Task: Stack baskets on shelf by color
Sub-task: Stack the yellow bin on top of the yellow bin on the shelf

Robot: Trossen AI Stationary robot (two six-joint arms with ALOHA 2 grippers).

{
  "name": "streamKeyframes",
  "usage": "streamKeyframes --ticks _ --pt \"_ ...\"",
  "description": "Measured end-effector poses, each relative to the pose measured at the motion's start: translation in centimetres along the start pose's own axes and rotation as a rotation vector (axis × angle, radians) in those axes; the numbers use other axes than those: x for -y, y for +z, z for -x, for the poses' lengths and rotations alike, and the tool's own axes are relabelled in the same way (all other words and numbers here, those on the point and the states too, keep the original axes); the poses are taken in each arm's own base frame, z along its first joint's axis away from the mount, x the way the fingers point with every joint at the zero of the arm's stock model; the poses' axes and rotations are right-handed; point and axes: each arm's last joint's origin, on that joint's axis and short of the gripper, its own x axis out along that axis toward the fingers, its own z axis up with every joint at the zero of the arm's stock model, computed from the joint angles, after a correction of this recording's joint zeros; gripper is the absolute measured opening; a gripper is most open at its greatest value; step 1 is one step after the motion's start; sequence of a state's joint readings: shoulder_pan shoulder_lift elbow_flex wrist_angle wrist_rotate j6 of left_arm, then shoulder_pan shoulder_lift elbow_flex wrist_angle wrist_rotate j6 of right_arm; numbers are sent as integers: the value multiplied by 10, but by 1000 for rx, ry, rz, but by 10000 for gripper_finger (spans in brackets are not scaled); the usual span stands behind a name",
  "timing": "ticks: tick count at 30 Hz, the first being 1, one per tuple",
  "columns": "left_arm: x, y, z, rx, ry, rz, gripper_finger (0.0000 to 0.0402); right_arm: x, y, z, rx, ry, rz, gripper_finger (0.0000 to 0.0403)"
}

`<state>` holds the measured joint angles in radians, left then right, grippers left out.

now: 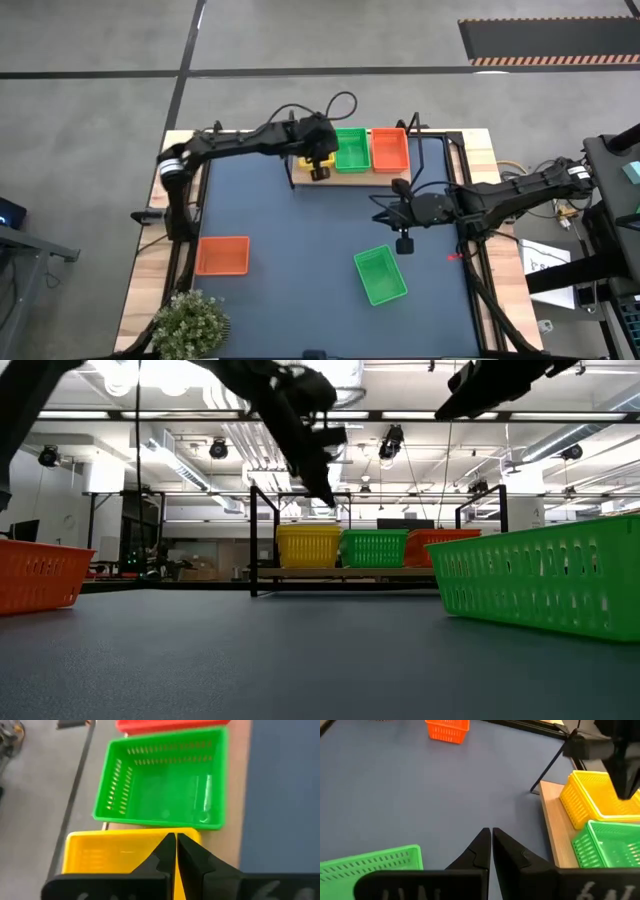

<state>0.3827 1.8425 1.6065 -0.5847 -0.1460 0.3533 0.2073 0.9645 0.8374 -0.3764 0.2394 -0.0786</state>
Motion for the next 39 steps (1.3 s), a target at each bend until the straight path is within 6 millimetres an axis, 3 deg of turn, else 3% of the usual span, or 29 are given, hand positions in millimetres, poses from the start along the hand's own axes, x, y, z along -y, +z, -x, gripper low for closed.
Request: streamKeyframes --ticks 4,10,39 --pt "-7 -7 -24 -51 0 16 0 -1 -3 -1 -13 1 4 9" --pt "-3 -16 -38 -97 -18 19 0 0 -3 -1 -13 1 16 9" --pt "13 -20 -35 -169 -105 -20 0 0 -3 -1 -14 2 11 9"
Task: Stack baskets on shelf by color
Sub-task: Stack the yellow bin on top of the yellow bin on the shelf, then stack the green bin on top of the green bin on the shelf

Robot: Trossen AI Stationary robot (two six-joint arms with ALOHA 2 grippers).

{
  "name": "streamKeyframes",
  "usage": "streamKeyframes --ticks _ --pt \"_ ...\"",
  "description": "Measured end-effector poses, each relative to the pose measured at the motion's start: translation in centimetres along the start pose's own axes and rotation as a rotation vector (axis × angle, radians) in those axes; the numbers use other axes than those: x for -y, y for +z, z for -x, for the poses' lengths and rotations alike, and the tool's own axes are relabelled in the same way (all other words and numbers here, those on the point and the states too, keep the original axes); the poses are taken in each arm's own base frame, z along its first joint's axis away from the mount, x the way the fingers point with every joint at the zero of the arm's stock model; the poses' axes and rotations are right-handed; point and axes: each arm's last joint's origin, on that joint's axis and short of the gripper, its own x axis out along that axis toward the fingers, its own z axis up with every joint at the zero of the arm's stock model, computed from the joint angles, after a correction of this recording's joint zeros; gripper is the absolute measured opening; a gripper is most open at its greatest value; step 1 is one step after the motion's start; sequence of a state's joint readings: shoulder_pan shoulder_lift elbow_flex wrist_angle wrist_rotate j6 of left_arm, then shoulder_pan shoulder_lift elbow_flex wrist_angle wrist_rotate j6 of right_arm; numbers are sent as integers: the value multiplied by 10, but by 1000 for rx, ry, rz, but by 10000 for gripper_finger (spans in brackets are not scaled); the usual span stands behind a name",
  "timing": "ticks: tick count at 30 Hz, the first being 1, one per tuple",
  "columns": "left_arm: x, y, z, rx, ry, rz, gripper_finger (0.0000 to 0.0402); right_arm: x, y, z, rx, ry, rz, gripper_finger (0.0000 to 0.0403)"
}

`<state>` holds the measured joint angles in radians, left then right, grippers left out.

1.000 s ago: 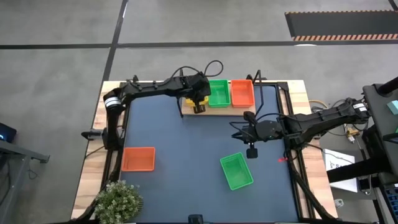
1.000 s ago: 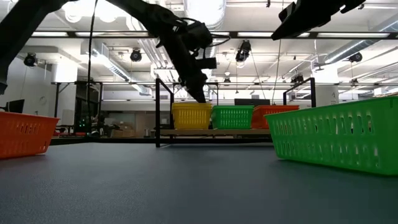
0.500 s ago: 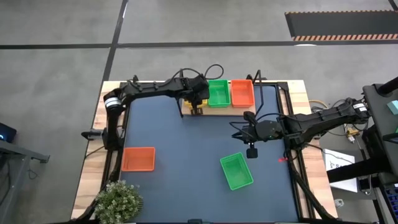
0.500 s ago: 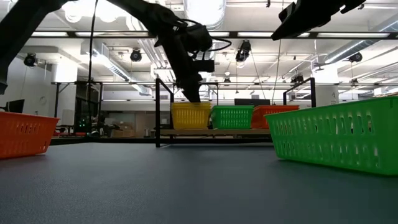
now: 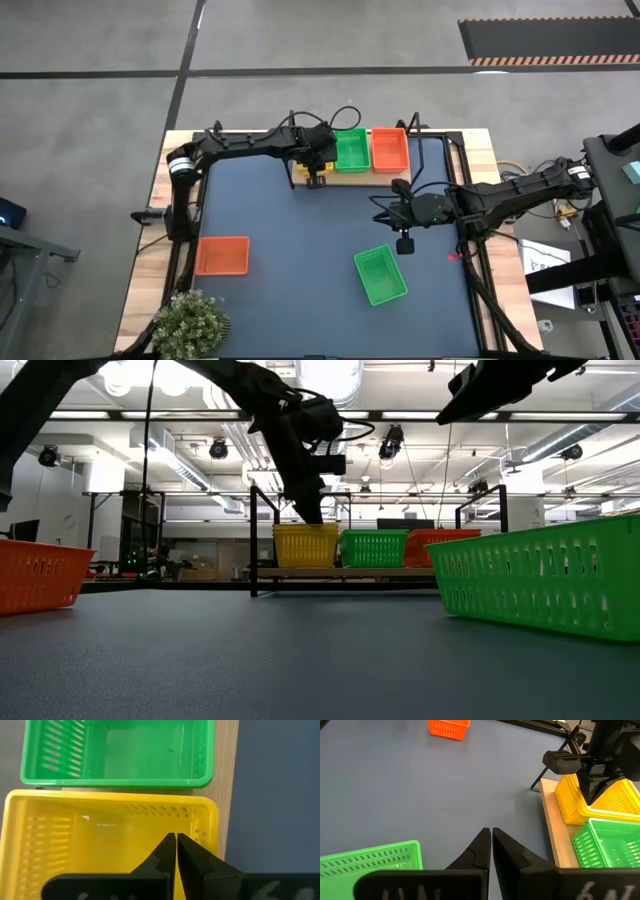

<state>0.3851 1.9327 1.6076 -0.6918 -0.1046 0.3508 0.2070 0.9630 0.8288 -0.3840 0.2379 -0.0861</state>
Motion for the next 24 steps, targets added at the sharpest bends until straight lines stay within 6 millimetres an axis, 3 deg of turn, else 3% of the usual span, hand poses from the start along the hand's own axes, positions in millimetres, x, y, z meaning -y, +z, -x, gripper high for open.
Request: streamKeyframes --ticks 4,10,16,24 --pt "0 1 10 12 4 -3 0 0 0 0 -1 0 0 9" --pt "14 7 55 95 8 -22 0 0 0 0 -2 0 1 9" --pt "64 11 100 235 -49 -67 0 0 -1 -1 -4 0 1 9" --pt "152 -19 136 417 -190 -244 0 -2 -8 -5 -24 3 11 9"
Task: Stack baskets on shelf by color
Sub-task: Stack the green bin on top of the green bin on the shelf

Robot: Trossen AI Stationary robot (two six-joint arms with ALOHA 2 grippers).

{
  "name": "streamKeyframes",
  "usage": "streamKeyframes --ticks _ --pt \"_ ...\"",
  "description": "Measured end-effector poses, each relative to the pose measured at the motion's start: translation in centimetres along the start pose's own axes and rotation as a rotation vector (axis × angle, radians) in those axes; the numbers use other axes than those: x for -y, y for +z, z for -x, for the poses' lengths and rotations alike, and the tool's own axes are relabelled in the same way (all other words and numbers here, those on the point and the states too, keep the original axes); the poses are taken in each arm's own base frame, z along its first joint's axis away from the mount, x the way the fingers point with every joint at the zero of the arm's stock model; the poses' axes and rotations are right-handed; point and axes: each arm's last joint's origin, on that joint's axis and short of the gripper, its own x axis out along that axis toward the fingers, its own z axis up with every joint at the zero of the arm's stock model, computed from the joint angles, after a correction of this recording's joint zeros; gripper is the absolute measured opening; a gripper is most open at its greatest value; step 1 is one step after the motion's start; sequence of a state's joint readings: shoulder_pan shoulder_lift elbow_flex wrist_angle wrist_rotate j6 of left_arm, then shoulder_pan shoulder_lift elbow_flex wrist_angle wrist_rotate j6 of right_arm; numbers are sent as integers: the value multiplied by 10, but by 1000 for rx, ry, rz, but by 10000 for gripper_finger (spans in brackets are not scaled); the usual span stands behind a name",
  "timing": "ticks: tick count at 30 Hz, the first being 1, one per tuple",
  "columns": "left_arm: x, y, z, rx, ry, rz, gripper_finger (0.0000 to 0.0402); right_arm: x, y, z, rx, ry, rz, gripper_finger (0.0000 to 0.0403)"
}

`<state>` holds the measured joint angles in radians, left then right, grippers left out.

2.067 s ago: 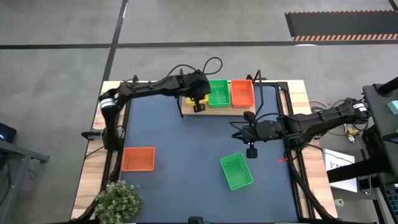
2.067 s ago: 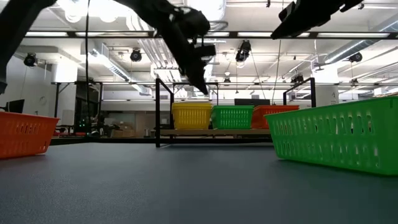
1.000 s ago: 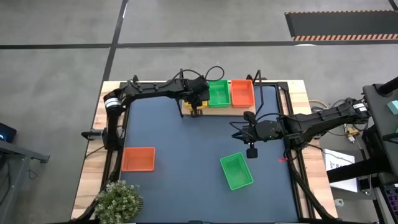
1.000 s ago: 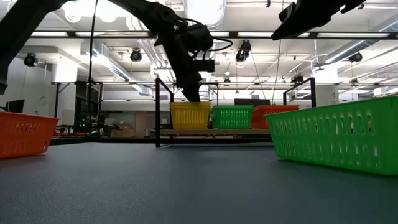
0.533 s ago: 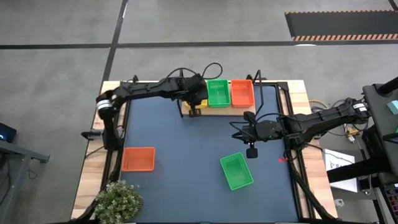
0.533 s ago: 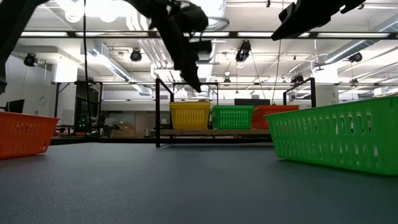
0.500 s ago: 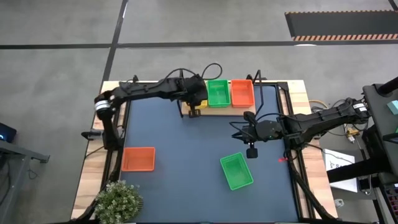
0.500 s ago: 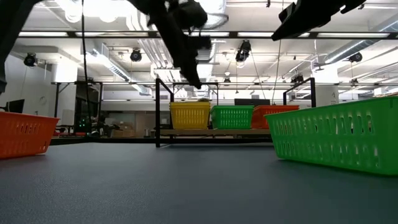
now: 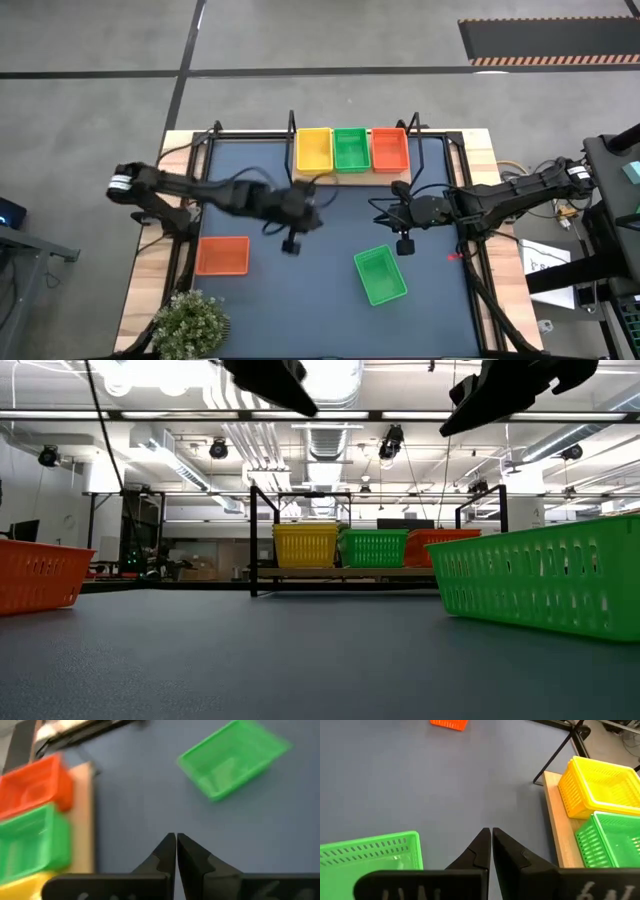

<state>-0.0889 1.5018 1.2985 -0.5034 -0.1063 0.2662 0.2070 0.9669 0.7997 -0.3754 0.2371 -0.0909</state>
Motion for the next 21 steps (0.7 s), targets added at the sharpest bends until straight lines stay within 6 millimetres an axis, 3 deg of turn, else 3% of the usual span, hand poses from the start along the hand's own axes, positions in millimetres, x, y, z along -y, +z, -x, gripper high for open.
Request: streamKeyframes --ticks 4,8,16,21 --pt "32 -9 8 129 -45 -16 0 0 0 -2 11 -1 8 9" --pt "48 -21 15 244 -61 2 0 -1 2 -4 23 -2 10 9" --pt "52 -46 24 337 -25 64 0 -1 2 -5 28 -1 -8 9" --pt "50 -50 26 335 31 72 0 -1 1 -5 20 0 -38 9"
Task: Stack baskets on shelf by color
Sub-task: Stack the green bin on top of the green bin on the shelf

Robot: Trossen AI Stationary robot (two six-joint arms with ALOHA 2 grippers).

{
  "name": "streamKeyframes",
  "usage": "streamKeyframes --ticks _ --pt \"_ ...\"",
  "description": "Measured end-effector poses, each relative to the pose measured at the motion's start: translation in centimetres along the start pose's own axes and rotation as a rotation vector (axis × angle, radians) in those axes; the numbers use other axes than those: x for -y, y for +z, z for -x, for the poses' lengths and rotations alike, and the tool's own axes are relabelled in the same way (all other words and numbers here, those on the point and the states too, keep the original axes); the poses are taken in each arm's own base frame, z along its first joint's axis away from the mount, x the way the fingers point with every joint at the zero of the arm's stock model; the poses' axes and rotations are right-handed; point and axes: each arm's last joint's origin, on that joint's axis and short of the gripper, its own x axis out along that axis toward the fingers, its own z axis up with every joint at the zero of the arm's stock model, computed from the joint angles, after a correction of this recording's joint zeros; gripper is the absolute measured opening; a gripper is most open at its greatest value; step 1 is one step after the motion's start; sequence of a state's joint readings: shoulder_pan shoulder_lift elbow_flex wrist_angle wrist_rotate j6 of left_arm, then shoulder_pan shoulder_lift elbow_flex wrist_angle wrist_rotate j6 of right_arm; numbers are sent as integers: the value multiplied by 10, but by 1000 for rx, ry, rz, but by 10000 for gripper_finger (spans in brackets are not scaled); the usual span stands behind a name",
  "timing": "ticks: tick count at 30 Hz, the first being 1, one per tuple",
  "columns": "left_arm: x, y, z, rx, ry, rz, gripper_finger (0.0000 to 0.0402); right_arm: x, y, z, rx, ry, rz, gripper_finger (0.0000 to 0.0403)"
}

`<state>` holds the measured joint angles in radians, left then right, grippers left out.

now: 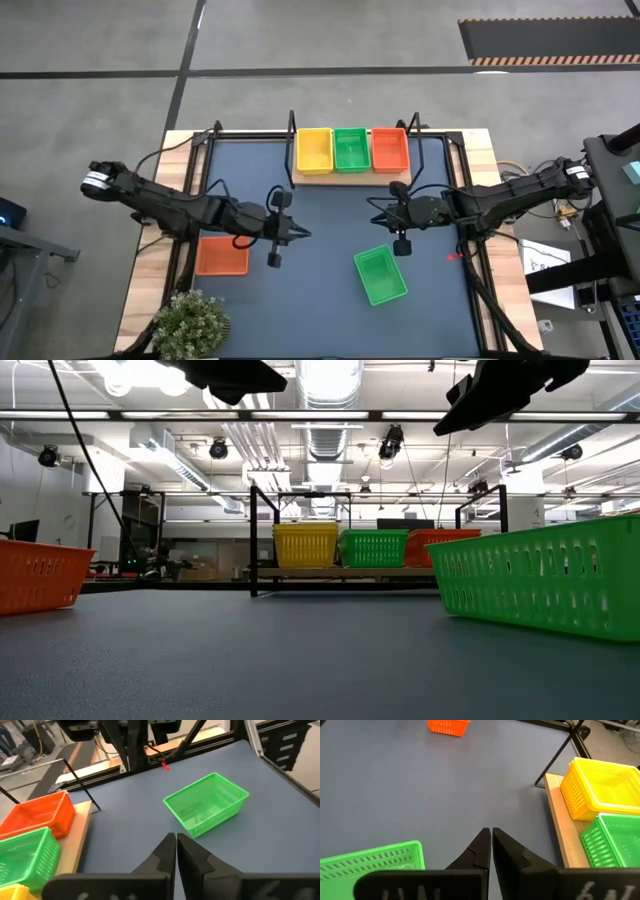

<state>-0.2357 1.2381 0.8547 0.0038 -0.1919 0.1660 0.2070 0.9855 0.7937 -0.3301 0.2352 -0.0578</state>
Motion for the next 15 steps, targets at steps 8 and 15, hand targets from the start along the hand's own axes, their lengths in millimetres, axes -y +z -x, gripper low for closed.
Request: streamKeyframes --ticks 8,15 --pt "0 1 0 8 5 -30 0 -1 0 0 0 23 -6 36" --pt "-1 2 -1 18 12 -45 0 -18 -3 -2 53 108 38 114"
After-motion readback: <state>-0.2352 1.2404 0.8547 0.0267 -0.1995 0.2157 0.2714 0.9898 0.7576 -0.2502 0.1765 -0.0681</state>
